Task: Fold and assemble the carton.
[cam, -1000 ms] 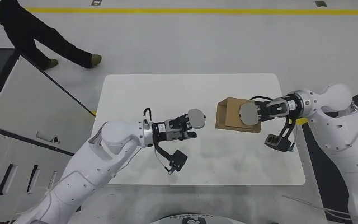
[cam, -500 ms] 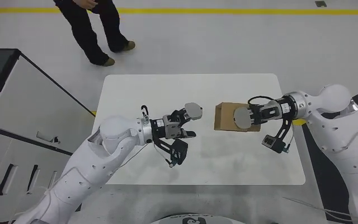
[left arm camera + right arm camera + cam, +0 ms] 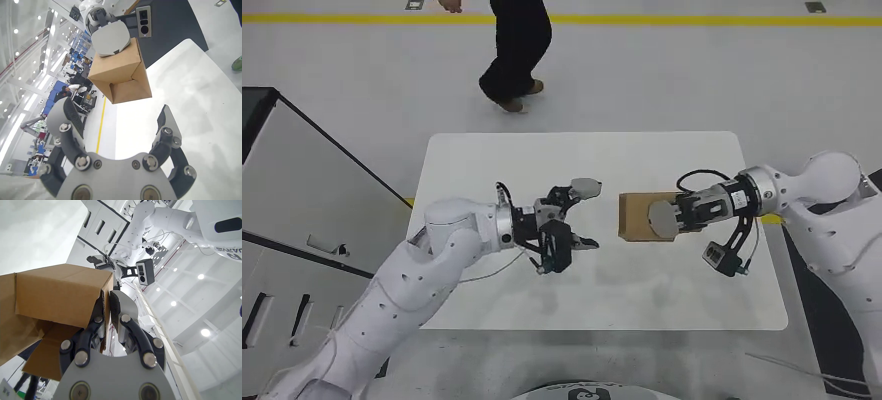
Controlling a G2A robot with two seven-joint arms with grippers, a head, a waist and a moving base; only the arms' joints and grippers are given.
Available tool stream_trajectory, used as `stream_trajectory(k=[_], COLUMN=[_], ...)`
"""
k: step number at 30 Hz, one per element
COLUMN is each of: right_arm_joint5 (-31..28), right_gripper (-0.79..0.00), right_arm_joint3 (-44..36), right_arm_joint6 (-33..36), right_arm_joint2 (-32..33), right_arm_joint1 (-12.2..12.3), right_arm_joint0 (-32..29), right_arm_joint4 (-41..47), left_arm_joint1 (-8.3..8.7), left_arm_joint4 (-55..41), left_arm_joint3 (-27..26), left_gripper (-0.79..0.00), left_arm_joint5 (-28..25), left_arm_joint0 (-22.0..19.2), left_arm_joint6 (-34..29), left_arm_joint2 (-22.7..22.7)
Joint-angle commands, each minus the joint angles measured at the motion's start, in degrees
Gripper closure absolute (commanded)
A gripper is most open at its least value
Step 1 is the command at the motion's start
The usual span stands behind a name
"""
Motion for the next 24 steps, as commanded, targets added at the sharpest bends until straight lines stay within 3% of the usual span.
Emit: stream_trajectory(k=[1, 5, 24], right_arm_joint5=[-0.06, 0.51, 1.64], right_gripper=[0.0, 0.0, 0.0], right_arm_joint3=[-0.12, -2.25, -5.27], right_arm_joint6=[0.37, 1.79, 4.23], right_arm_joint2=[-0.02, -0.38, -0.73], right_arm_joint1=[-0.01, -0.07, -0.1], right_arm_joint0=[-0.1, -0.68, -1.56], right_arm_joint4=[-0.03, -1.3, -4.56], left_arm_joint1=[-0.05, -0.49, -1.33], left_arm_joint4=[-0.46, -7.13, -14.72], left_arm_joint3=[0.05, 2.23, 3.66], left_gripper=[-0.785, -0.785, -0.785], left_arm_joint5=[0.46, -1.5, -2.83], left_arm_joint0=[0.4, 0.76, 0.02], left_arm_joint6=[-0.48, -1.94, -5.66], left_arm_joint2=[0.17, 0.73, 2.22])
